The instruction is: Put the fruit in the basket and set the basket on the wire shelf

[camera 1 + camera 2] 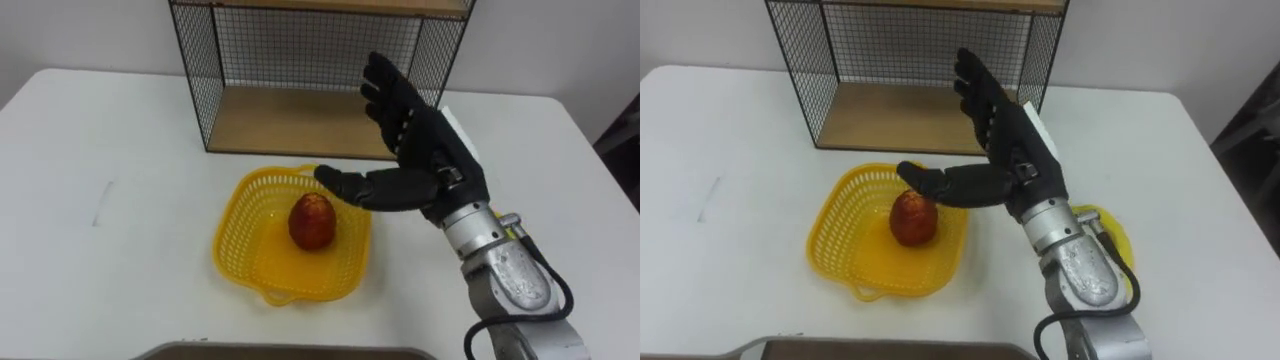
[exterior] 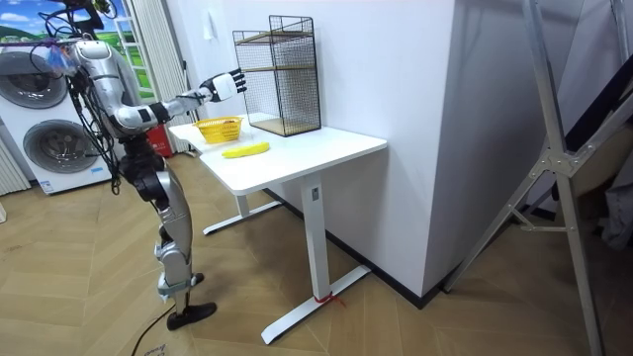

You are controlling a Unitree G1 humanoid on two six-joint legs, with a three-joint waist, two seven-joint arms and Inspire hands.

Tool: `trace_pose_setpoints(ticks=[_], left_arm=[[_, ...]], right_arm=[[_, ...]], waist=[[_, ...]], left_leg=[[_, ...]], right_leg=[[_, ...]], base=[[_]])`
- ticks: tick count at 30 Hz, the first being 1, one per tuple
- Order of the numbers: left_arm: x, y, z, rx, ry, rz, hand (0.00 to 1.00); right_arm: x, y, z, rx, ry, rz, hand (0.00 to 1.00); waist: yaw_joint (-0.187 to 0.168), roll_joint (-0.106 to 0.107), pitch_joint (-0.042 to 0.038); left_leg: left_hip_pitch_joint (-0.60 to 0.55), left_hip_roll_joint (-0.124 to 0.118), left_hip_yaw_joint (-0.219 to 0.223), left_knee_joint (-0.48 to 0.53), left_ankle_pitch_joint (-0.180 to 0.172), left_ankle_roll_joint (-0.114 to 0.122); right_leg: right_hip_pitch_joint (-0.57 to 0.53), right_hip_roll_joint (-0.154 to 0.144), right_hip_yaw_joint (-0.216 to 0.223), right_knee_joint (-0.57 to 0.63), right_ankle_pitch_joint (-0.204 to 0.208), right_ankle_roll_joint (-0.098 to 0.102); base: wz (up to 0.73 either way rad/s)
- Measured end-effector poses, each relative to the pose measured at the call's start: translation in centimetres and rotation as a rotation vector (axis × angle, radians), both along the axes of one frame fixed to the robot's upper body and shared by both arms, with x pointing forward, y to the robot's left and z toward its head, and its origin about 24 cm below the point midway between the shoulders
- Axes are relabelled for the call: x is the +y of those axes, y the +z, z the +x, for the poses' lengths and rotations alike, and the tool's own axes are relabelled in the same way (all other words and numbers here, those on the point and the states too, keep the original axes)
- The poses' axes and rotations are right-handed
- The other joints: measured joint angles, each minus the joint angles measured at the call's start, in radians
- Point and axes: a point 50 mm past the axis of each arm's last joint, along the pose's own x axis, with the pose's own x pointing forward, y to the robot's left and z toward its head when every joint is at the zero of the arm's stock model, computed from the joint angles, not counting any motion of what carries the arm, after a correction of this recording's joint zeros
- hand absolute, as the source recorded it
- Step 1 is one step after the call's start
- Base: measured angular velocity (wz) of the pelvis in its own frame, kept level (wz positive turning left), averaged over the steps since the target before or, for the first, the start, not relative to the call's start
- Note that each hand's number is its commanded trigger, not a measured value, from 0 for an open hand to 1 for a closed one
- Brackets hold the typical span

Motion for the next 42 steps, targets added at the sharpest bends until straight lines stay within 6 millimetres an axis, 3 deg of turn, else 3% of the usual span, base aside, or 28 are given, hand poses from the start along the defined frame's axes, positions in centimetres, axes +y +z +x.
trace_pose_setpoints(ticks=[5, 14, 17, 19, 22, 26, 34, 42], left_arm=[[0.1, 0.0, 0.0, -0.006, 0.008, 0.002, 0.0], [0.7, 0.1, -0.7, 0.002, 0.051, 0.016, 0.0], [0.9, 0.2, -1.2, 0.006, 0.076, 0.02, 0.0], [1.2, 0.2, -1.6, 0.01, 0.107, 0.028, 0.0], [1.8, 0.4, -2.1, 0.023, 0.153, 0.046, 0.0], [2.1, 0.4, -2.5, 0.039, 0.169, 0.059, 0.0], [2.7, 0.7, -1.9, 0.016, 0.162, 0.083, 0.0], [2.9, 0.9, -1.2, -0.008, 0.16, 0.108, 0.0]], right_arm=[[-0.3, 1.9, -0.3, -0.103, -0.043, -0.011, 0.0], [-3.6, 2.0, 0.1, -0.119, -0.297, -0.109, 0.0], [-5.3, 1.1, -0.1, -0.091, -0.417, -0.166, 0.0], [-7.6, -0.2, -0.2, -0.031, -0.533, -0.221, 0.0], [-9.8, -0.9, -0.7, 0.012, -0.677, -0.227, 0.0], [-11.3, -1.5, -1.0, 0.038, -0.792, -0.265, 0.0], [-11.9, -2.7, -1.2, 0.085, -0.857, -0.325, 0.0], [-12.5, -5.1, -1.5, 0.199, -0.852, -0.437, 0.0]], waist=[[-0.001, 0.005, 0.0008], [-0.042, -0.006, -0.0034], [-0.055, -0.012, -0.0046], [-0.056, -0.019, -0.0093], [-0.063, -0.032, -0.0063], [-0.077, -0.048, -0.0071], [-0.078, -0.063, -0.0061], [-0.078, -0.045, -0.0054]], left_leg=[[-0.001, 0.0, 0.005, -0.01, 0.0, 0.0], [0.006, 0.0, 0.011, -0.008, 0.001, 0.001], [0.018, 0.002, 0.02, -0.01, 0.001, 0.001], [0.021, 0.002, 0.028, -0.016, 0.001, 0.001], [0.019, 0.001, 0.03, -0.019, 0.001, 0.001], [0.021, 0.001, 0.033, -0.018, 0.002, 0.001], [0.02, 0.001, 0.035, -0.021, 0.002, 0.001], [0.019, 0.002, 0.033, -0.019, 0.002, 0.001]], right_leg=[[-0.009, 0.001, 0.005, 0.0, 0.0, 0.0], [-0.007, 0.0, 0.005, -0.003, 0.0, 0.0], [-0.003, 0.0, 0.008, -0.003, 0.0, 0.0], [0.0, 0.0, 0.013, -0.003, 0.0, 0.0], [-0.002, 0.0, 0.015, -0.002, 0.0, 0.0], [-0.002, 0.002, 0.026, -0.002, 0.0, 0.0], [-0.005, 0.002, 0.028, -0.003, 0.0, 0.0], [-0.006, 0.002, 0.023, -0.002, 0.0, 0.0]], base=[[-0.02], [-0.01], [-0.08], [-0.1], [-0.04], [-0.02], [0.0], [0.0]])
